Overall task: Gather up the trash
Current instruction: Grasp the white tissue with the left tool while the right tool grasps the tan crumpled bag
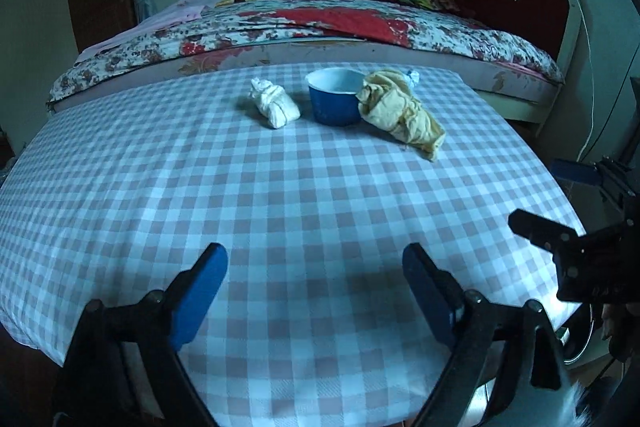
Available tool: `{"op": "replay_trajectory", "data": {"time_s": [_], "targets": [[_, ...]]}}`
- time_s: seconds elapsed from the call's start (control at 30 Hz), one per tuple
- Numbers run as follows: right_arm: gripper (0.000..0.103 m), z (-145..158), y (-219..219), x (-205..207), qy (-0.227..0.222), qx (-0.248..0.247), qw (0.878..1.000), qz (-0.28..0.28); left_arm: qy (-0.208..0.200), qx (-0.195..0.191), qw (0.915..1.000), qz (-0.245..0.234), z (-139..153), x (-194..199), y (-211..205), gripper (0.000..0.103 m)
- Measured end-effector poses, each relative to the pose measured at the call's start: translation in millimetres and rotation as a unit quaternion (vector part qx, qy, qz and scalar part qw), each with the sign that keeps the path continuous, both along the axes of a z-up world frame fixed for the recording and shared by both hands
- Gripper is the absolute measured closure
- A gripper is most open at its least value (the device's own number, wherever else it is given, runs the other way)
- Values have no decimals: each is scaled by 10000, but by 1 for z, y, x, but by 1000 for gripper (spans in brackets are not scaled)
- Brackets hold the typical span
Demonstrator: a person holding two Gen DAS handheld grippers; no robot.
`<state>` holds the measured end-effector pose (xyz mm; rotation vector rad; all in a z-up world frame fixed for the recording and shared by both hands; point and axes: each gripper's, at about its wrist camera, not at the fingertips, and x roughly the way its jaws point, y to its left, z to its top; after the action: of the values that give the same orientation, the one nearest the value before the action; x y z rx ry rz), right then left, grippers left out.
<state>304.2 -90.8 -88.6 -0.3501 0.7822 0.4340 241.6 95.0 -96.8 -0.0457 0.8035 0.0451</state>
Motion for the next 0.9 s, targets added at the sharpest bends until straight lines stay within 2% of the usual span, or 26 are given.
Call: {"op": "replay_trajectory", "data": {"time_s": [0.17, 0.53, 0.67, 0.73, 0.77, 0.8, 0.9], "targets": [[18, -11, 17, 42, 76, 43, 10000, 35, 119, 53, 9999, 90, -10, 29, 17, 16], [22, -41, 59, 128, 274, -160, 9994, 162, 292, -197, 9992, 164, -24, 94, 38, 28], [40, -47, 67, 151, 356, -133, 9991, 180, 297, -160, 9993, 150, -26, 112, 38, 28], [45, -48, 69, 161, 393, -51, 9991, 175, 301, -171, 9993, 168, -28, 122, 41, 31], [55, -49, 70, 167, 432, -2, 9989, 166, 304, -205, 9991, 198, -29, 128, 43, 31], [59, -49, 70, 174, 489, 92, 9987, 125, 306, -237, 9990, 219, -29, 135, 45, 32], [61, -48, 69, 190, 615, 388, 9973, 26, 287, -280, 9988, 284, -29, 153, 50, 37]]}}
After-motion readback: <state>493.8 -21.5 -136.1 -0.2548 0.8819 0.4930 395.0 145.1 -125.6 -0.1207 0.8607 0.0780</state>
